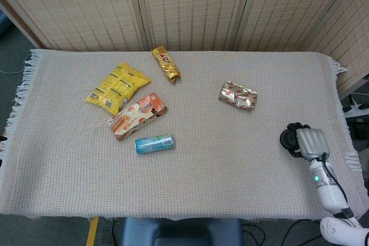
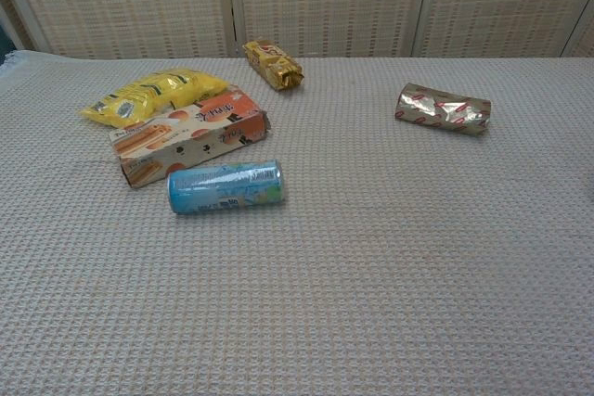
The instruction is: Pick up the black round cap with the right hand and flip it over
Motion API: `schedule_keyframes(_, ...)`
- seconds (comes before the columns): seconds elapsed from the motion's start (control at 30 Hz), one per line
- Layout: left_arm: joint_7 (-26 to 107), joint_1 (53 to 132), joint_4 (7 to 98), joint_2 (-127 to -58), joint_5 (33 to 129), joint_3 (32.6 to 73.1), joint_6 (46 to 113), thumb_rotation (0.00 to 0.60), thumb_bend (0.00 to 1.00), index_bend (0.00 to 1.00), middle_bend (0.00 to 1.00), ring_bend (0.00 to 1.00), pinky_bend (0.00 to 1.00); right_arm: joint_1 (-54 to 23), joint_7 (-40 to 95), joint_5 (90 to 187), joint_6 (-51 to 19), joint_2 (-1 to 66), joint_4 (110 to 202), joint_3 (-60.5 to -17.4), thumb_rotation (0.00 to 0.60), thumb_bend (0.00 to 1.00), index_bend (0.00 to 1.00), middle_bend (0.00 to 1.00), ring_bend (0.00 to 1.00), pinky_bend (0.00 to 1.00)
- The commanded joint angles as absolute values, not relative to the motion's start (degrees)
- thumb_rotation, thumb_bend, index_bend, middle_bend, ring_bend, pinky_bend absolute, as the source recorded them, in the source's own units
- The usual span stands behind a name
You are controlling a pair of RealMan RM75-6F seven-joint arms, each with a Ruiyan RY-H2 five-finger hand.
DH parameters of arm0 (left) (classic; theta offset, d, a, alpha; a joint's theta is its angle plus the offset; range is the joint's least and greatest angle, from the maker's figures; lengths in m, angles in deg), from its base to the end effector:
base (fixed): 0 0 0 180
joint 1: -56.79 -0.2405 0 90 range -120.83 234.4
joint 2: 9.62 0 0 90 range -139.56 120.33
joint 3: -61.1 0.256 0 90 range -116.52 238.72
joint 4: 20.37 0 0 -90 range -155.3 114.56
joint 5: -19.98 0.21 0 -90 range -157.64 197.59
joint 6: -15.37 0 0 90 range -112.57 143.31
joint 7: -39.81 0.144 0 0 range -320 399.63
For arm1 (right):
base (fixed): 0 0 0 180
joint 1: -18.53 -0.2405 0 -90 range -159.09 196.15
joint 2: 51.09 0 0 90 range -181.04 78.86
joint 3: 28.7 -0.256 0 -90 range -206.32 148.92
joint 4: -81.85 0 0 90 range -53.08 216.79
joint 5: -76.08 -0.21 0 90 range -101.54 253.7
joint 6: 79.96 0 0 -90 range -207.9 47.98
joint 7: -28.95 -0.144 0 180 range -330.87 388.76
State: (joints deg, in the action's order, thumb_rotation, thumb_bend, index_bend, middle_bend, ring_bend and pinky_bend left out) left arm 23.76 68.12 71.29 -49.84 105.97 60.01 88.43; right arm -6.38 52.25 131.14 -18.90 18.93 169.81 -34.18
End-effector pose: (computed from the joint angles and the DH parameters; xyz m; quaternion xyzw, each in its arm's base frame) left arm -0.3224 0.2096 0.2767 -0.6494 -0.3805 -0.3012 0.5855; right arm -0.3161 -0.2893 0.1062 0.6480 -0.4210 0.2022 0.6017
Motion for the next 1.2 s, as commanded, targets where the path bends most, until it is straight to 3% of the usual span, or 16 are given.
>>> schedule_keyframes(0.03,23.75,68.13,71.28,-49.85,106.0,60.03,88.41,0.6,0.44,0.26,0.0,0.0,0.23,-7.09,49.35,132.77,-20.04,18.25,172.81,-36.44,0.6,0.33,0.69,0.58,0.7,0.82)
schedule_keyframes(0.17,23.87,68.23,71.32,-49.88,106.14,60.1,88.22,0.6,0.44,0.26,0.0,0.0,0.23,-5.78,33.24,147.21,-17.71,19.1,170.85,-36.18,0.6,0.33,0.69,0.58,0.7,0.82)
schedule_keyframes(0.33,24.01,68.26,71.4,-49.89,106.27,60.18,88.17,0.6,0.44,0.26,0.0,0.0,0.23,-4.34,4.36,170.09,-0.79,24.43,159.41,-34.66,0.6,0.33,0.68,0.58,0.68,0.81)
schedule_keyframes(0.4,23.96,68.24,71.4,-49.88,106.26,60.16,88.25,0.6,0.44,0.26,0.0,0.0,0.23,-4.09,-2.93,174.13,5.97,27.61,152.91,-34.63,0.6,0.33,0.68,0.58,0.68,0.81)
schedule_keyframes(0.5,23.86,68.19,71.39,-49.87,106.27,60.17,88.34,0.6,0.44,0.26,0.0,0.0,0.23,-4.01,-5.29,174.59,7.77,29.31,148.38,-34.32,0.6,0.33,0.68,0.58,0.68,0.81)
schedule_keyframes(0.73,23.92,68.23,71.37,-49.87,106.34,60.22,88.29,0.6,0.44,0.26,0.0,0.0,0.23,-4.27,7.5,165.49,-5.87,24.85,155.29,-33.42,0.6,0.33,0.68,0.58,0.68,0.81)
schedule_keyframes(0.97,23.9,68.35,71.54,-49.68,106.03,60.25,87.79,0.6,0.44,0.26,0.0,0.0,0.23,-7.27,29.92,145.12,-25.4,18.38,167.06,-34.57,0.6,0.33,0.68,0.58,0.68,0.81)
schedule_keyframes(1.2,24.11,68.39,71.47,-49.75,106.2,60.3,87.79,0.6,0.44,0.26,0.0,0.0,0.23,-10.44,35.32,137.17,-30.66,20.04,166.64,-35.94,0.6,0.33,0.67,0.58,0.68,0.81)
